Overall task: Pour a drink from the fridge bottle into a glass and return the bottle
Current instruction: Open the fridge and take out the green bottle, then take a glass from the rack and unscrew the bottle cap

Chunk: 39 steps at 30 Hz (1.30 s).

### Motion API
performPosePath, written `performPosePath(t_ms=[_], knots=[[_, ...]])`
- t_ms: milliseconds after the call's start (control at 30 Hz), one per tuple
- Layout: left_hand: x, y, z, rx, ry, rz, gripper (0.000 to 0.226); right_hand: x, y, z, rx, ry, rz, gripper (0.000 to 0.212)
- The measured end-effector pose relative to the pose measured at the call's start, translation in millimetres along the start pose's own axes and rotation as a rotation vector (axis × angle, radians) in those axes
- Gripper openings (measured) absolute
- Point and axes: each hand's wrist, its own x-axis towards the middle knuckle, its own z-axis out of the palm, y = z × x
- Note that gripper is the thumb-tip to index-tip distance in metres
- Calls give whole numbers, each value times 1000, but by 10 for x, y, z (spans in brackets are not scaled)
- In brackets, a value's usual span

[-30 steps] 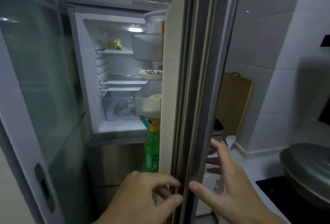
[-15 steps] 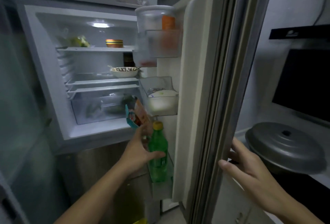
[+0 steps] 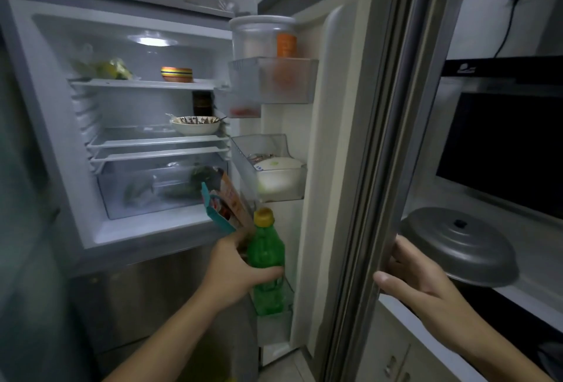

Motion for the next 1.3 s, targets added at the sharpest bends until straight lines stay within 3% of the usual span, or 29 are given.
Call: performPosePath(t_ms=[333,533,700,1033,1300], knots=[[-423,830,-391,15,70,277,55,8,-46,119,-39,-34,-10,50],[-691,1402,-500,26,-21,391,49,-17,-131,212,-92,-29,-46,47],[-824,1666,-383,-109,-139,393,47,-90,-224,265,-178,0,-34,50],[-924,1900,381,-164,-393,358,46,-837,-488,-231,-432,164,83,53],[-1051,1964,1447,-178,-515,307,42,-1683,-428,-926,-536,342,203,54]])
